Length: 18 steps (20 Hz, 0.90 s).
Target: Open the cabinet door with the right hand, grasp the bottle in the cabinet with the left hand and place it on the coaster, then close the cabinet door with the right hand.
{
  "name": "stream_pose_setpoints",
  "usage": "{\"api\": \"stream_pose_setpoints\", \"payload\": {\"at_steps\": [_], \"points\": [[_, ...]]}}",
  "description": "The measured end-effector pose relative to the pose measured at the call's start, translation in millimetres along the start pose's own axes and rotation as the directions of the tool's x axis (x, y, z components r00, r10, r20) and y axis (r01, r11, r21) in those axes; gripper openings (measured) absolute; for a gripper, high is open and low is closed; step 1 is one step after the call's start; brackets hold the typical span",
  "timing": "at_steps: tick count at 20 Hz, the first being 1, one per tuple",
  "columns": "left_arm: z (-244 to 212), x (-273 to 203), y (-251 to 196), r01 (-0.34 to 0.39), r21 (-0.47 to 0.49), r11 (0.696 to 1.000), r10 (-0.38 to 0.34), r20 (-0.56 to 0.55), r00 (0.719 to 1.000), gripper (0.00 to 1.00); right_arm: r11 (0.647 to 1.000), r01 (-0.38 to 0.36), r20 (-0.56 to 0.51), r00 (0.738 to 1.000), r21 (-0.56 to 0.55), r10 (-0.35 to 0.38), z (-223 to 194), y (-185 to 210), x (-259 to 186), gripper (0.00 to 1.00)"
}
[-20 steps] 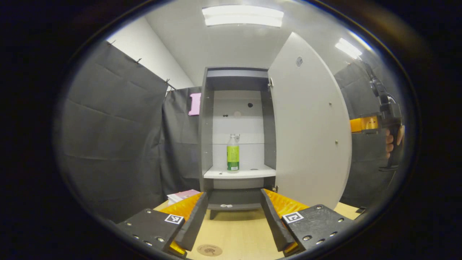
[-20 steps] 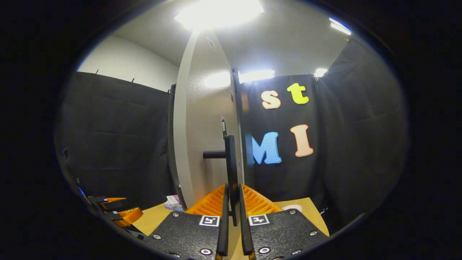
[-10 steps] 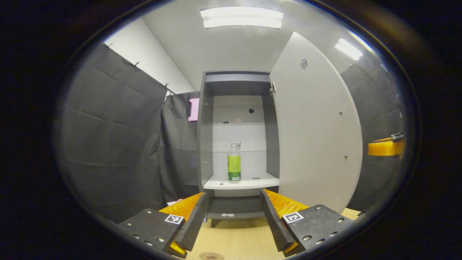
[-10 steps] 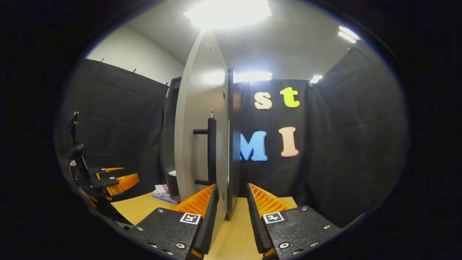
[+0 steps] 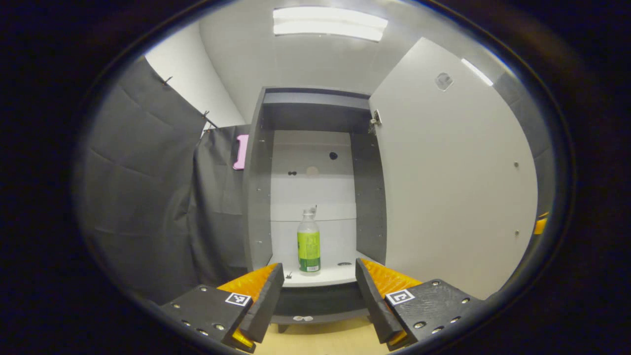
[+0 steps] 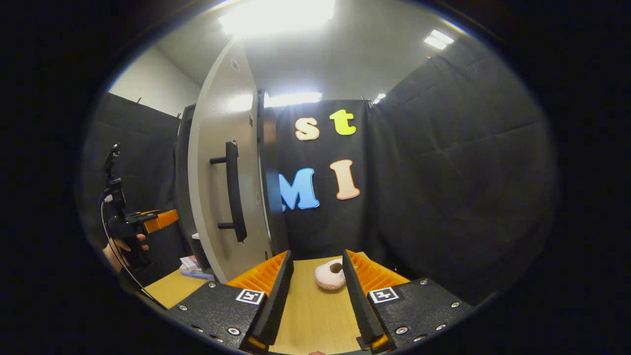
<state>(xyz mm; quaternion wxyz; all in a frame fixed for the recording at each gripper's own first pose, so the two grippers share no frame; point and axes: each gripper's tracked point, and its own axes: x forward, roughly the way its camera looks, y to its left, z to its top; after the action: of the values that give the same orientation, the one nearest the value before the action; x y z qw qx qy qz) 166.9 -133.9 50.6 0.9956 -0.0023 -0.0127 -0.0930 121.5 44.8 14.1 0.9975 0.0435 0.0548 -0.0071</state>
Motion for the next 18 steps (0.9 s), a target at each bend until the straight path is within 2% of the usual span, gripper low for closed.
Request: {"api": "stream_pose_setpoints", "payload": {"at_steps": [1, 2, 3, 5, 6, 7, 8, 11, 12, 13, 14, 15, 16, 18], "points": [[0.4, 11.0, 3.9, 0.011, 0.0, 1.0, -0.011, 0.003, 1.0, 0.88, 1.0, 0.019, 0.005, 1.0, 0.005, -0.02, -0.1, 0.5, 1.2, 0.6], [-2.1, 24.9, 7.8, 0.022, -0.004, 1.0, -0.022, 0.005, 1.0, 0.83, 0.999, 0.032, 0.009, 0.999, 0.012, -0.033, -0.3, 3.1, 2.0, 0.64], [-3.7, 36.9, 11.7, 0.031, -0.012, 0.999, -0.031, 0.005, 1.0, 0.83, 0.999, 0.04, 0.011, 0.999, 0.018, -0.041, -1.6, 7.6, -0.1, 0.66], [-4.3, 56.6, 18.3, 0.048, -0.022, 0.999, -0.048, 0.007, 0.999, 0.83, 0.998, 0.063, 0.02, 0.998, 0.022, -0.063, -0.9, 11.2, -0.3, 0.8], [-4.1, 66.2, 20.2, 0.057, -0.026, 0.998, -0.057, 0.006, 0.998, 0.88, 0.997, 0.076, 0.023, 0.997, 0.021, -0.076, -0.1, 12.5, -0.1, 0.86], [-5.4, 77.3, 21.1, 0.067, -0.025, 0.997, -0.067, 0.007, 0.998, 0.88, 0.996, 0.089, 0.026, 0.996, 0.022, -0.089, -0.9, 13.4, -0.5, 0.88], [-6.1, 88.8, 21.0, 0.079, -0.023, 0.997, -0.078, 0.007, 0.997, 0.83, 0.994, 0.104, 0.027, 0.994, 0.024, -0.105, -0.7, 14.7, -1.0, 0.9], [-20.2, 123.4, 19.2, 0.114, -0.028, 0.993, -0.114, 0.002, 0.993, 0.83, 0.986, 0.162, 0.042, 0.986, 0.034, -0.164, 0.2, 12.0, -5.8, 0.9], [-26.3, 133.8, 19.0, 0.121, -0.032, 0.992, -0.121, -0.003, 0.993, 0.88, 0.983, 0.18, 0.047, 0.982, 0.036, -0.181, 1.1, 11.2, -5.8, 0.9], [-31.3, 143.9, 18.8, 0.126, -0.035, 0.991, -0.126, -0.009, 0.992, 0.83, 0.98, 0.197, 0.051, 0.979, 0.035, -0.199, 1.9, 10.0, -7.3, 0.9], [-37.0, 155.4, 19.5, 0.13, -0.033, 0.991, -0.13, -0.012, 0.991, 0.83, 0.976, 0.215, 0.054, 0.975, 0.03, -0.216, 2.0, 10.2, -8.5, 0.9], [-40.8, 165.2, 20.3, 0.131, -0.029, 0.991, -0.132, -0.014, 0.991, 0.87, 0.973, 0.229, 0.055, 0.972, 0.025, -0.23, 2.0, 10.7, -10.2, 0.9], [-46.5, 173.9, 21.2, 0.134, -0.028, 0.991, -0.135, -0.018, 0.991, 0.83, 0.971, 0.24, 0.055, 0.969, 0.019, -0.241, 1.4, 11.2, -10.0, 0.9], [-60.0, 194.2, 20.9, 0.137, -0.034, 0.99, -0.138, -0.033, 0.99, 0.83, 0.965, 0.263, 0.054, 0.963, 0.009, -0.263, 1.0, 11.6, -10.8, 0.89]]}}
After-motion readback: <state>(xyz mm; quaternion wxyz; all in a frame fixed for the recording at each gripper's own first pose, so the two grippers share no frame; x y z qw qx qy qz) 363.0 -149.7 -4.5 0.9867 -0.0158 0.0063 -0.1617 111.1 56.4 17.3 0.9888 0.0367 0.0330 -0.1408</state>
